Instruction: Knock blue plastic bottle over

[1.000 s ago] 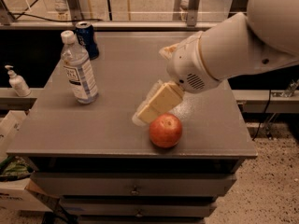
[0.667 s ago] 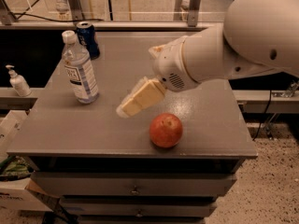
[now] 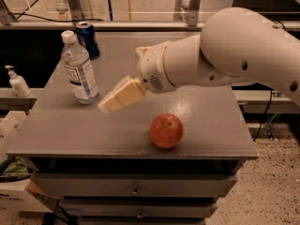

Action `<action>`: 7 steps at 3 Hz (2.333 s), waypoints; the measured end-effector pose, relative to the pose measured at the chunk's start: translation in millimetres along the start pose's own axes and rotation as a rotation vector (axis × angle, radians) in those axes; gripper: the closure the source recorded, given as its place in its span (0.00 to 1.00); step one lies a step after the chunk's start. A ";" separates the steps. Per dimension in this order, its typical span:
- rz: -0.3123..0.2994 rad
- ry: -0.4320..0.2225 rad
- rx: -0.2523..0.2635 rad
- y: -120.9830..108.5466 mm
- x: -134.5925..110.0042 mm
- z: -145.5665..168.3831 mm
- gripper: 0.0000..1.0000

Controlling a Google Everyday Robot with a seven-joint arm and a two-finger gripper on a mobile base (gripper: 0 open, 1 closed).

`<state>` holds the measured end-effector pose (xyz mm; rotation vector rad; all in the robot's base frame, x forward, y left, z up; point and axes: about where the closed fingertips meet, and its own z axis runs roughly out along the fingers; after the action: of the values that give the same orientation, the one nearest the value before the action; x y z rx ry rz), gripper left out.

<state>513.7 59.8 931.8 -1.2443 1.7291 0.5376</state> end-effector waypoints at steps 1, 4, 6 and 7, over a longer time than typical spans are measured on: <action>0.005 -0.028 0.023 -0.5 -0.6 12.4 0.00; 0.036 -0.124 0.034 -31.3 -6.4 117.1 0.00; 0.063 -0.146 0.017 -43.4 -19.7 160.0 0.39; 0.079 -0.149 0.021 -45.4 -20.2 167.9 0.62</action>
Offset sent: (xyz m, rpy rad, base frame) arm 0.0635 0.0674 -0.0501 0.1158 -0.0609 -0.0368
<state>626.5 180.4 873.7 -1.0965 1.6590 0.6416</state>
